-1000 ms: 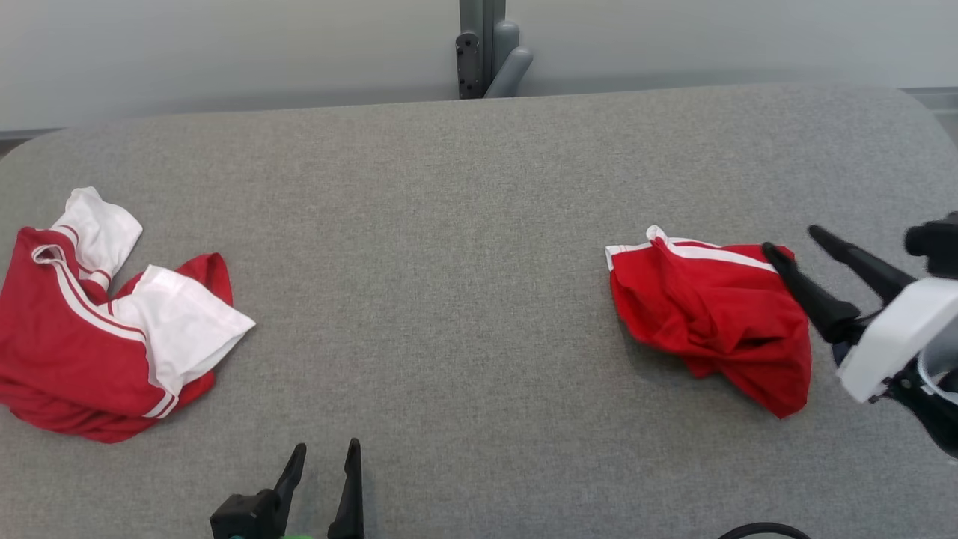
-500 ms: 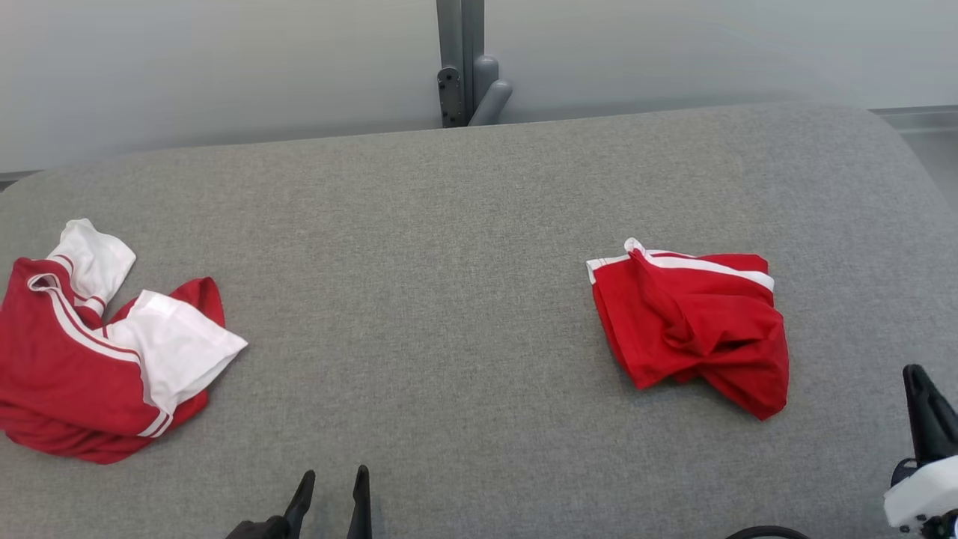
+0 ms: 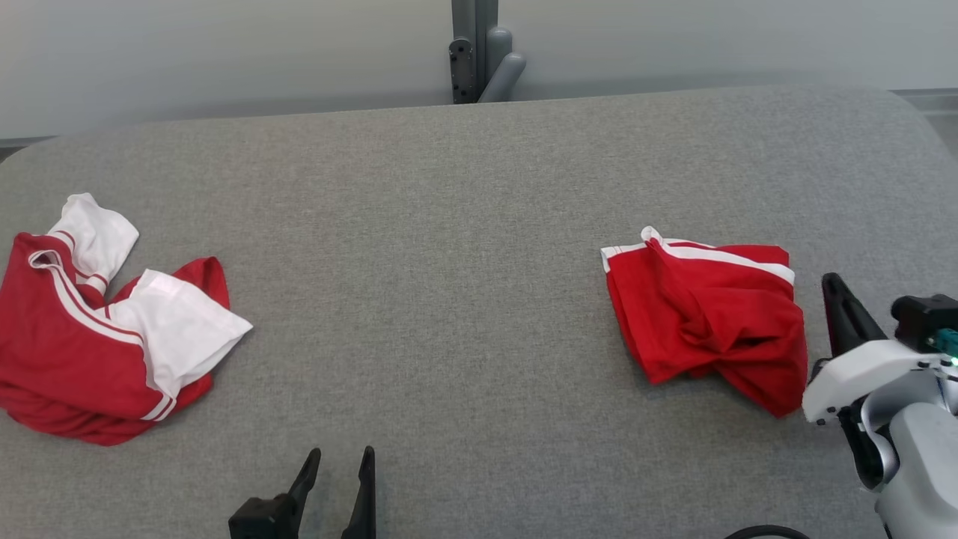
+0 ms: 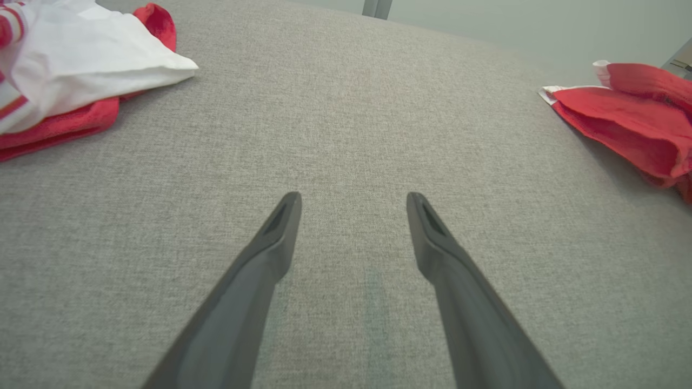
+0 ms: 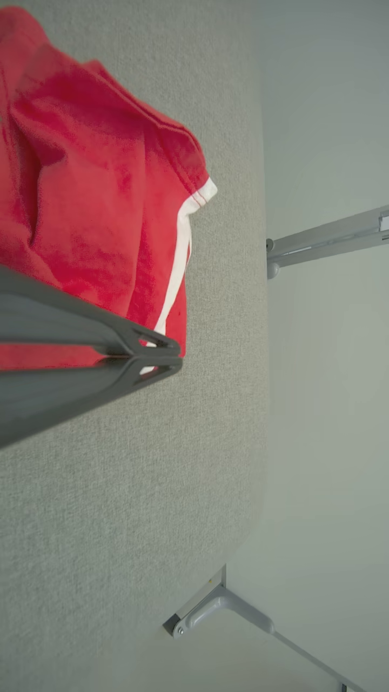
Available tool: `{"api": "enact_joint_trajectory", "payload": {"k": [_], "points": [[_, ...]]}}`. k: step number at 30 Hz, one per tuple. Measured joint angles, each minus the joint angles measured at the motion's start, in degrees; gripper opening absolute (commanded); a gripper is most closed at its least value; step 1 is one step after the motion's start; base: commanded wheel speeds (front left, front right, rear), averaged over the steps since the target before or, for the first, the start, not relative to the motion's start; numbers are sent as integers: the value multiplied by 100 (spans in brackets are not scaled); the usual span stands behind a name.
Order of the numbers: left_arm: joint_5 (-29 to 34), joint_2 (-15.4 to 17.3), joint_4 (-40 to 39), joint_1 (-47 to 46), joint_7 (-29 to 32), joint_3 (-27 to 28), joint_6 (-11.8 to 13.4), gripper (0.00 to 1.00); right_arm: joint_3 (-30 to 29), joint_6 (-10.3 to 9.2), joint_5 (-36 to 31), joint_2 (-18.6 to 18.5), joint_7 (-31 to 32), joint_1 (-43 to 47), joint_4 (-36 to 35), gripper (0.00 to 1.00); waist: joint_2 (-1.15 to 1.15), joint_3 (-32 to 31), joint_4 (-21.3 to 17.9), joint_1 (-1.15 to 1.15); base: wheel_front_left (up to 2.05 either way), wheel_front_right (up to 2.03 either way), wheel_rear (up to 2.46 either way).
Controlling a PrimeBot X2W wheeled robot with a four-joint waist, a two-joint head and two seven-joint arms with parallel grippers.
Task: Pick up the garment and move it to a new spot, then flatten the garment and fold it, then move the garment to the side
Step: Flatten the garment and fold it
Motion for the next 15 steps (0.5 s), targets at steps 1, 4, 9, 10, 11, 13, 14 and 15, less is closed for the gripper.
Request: {"api": "enact_joint_trajectory", "payload": {"k": [1,4,9,10,11,13,14,15], "points": [[3,0,18,-35,0,-1,-1,100,156,0,3,-11,1,-122,132,0,0,10,30,0,0,0,0],[24,-22,48,-81,0,-32,-23,100,539,0,68,-69,-1,-410,460,0,0,40,126,0,0,0,0],[56,-81,116,-83,0,-90,-48,100,957,0,339,-153,0,-689,922,0,0,100,271,0,0,0,0],[60,-98,133,-83,0,-93,-48,100,1022,0,446,-160,-1,-697,968,0,0,110,298,0,0,0,0],[62,-111,138,-85,0,-87,-48,100,1111,0,541,-164,-2,-698,984,0,0,119,325,0,0,0,0],[62,-122,142,-86,0,-62,-48,100,1334,0,721,-165,-18,-689,959,0,0,136,370,0,0,0,0],[65,-125,142,-86,0,-46,-48,100,1469,0,837,-176,-18,-662,922,0,0,144,386,0,0,0,0],[69,-127,143,-86,1,-34,-48,100,1608,0,939,-192,-16,-623,876,0,0,154,395,0,0,0,0]]}}
